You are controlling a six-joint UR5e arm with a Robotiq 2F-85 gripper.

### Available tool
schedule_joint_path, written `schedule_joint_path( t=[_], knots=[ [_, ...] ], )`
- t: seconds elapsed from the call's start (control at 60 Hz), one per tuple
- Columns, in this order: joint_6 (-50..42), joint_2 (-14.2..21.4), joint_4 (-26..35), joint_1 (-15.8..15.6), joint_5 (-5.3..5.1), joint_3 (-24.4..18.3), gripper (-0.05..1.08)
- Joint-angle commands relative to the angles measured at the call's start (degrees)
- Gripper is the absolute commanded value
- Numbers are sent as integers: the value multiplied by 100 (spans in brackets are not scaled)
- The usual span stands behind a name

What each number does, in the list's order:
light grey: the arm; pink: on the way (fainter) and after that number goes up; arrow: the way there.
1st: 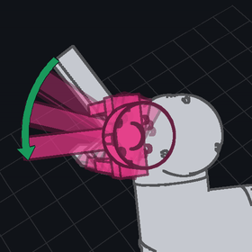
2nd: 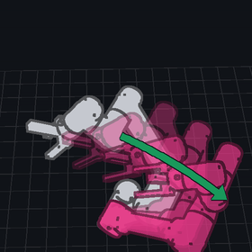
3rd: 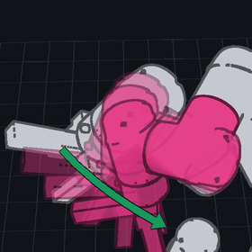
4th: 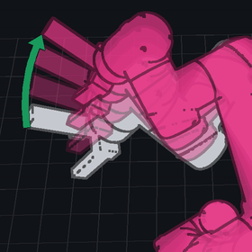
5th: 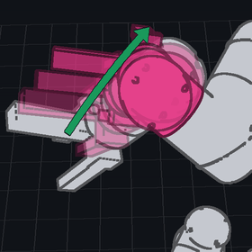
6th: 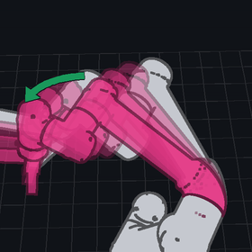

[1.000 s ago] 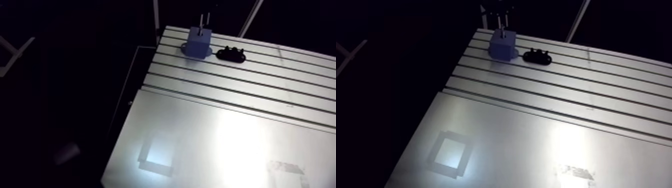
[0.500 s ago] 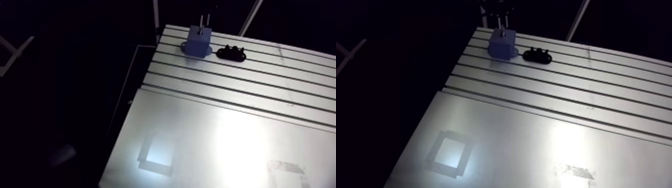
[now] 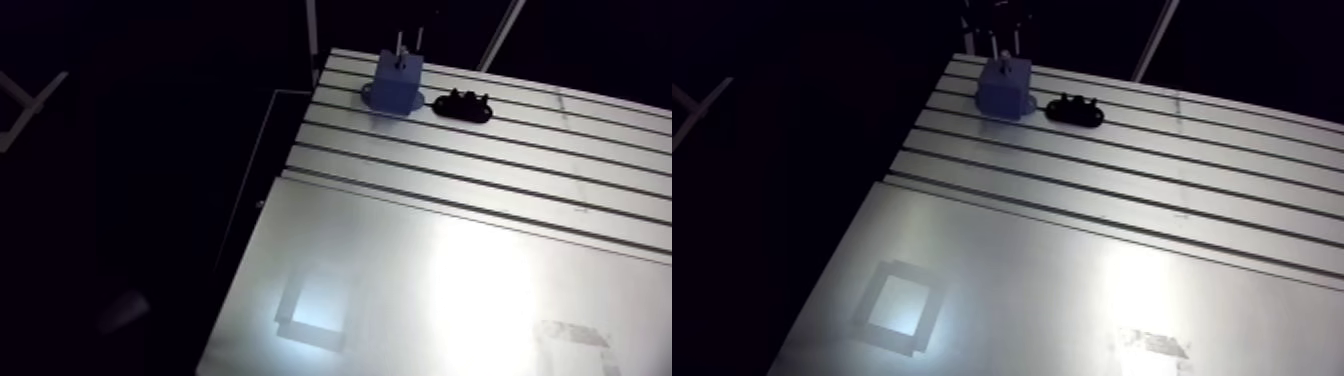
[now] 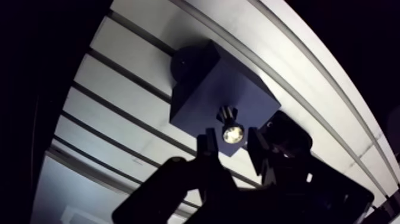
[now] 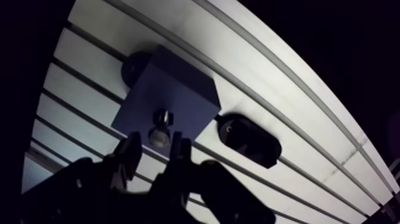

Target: Pick up the M10 bolt and insert it into the hex recess until seated.

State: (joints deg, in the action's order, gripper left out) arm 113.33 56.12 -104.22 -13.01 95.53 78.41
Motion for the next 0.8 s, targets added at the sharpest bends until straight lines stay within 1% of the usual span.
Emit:
schedule_joint_path(
  t=[0.017, 0.417, 0.633, 0.667, 0.733, 0.75, 0.767, 0.783, 0.8],
  knots=[
    [-7, -1, 11, 0, -4, -6, 1],
    [1, 15, 2, 0, -4, -6, 1],
    [-64, 159, -17, -9, -12, -25, 1],
    [-106, 195, -16, -9, -5, -16, 1],
    [-269, 249, -8, -9, -36, -7, 1],
    [-480, 283, 1, -9, -46, -6, 2],
    [-480, 283, 1, -9, -46, -6, 2],
    [-774, 303, 17, -9, -47, -6, 3],
    [-774, 303, 17, -9, -47, -6, 3]
  ],
)
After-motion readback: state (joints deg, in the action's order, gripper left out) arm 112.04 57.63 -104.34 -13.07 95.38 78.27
